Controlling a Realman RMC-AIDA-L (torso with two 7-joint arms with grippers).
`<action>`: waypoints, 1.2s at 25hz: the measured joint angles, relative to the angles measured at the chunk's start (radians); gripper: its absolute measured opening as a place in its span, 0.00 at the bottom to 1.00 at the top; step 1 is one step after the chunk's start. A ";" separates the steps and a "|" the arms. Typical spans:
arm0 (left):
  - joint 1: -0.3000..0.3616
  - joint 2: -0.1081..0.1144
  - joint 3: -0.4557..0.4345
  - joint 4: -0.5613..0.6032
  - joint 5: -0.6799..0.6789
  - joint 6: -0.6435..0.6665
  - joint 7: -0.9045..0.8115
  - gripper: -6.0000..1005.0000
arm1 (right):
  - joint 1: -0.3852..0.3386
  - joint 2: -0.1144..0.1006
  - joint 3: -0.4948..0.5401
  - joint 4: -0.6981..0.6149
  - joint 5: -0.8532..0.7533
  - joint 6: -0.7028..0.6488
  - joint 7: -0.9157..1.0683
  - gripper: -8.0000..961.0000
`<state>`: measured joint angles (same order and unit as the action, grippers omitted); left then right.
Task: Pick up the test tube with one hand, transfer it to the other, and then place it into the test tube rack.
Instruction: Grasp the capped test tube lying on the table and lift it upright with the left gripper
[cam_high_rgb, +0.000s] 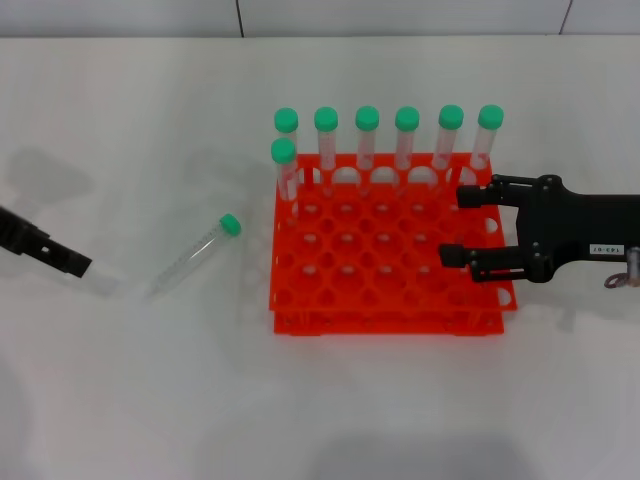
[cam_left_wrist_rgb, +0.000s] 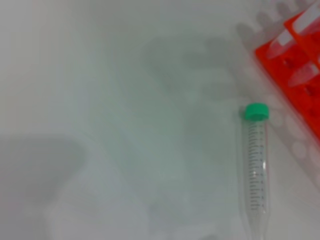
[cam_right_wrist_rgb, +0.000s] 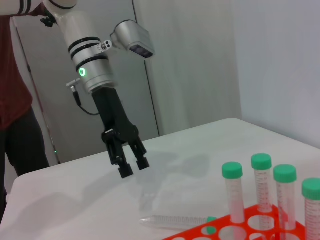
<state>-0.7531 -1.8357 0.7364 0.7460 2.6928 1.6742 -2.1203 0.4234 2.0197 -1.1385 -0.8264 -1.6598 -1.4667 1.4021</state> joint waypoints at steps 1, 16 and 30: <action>-0.007 -0.010 0.017 -0.004 0.001 -0.022 0.004 0.87 | 0.002 0.001 -0.001 0.000 0.000 0.001 0.000 0.85; -0.060 -0.097 0.090 -0.010 -0.007 -0.103 0.020 0.87 | 0.003 0.001 -0.001 0.000 0.003 0.003 -0.001 0.85; -0.063 -0.143 0.122 -0.023 -0.004 -0.141 0.029 0.84 | 0.002 0.001 -0.001 0.000 0.003 0.005 -0.005 0.85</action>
<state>-0.8158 -1.9790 0.8585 0.7230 2.6886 1.5335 -2.0908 0.4255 2.0202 -1.1397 -0.8268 -1.6567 -1.4620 1.3975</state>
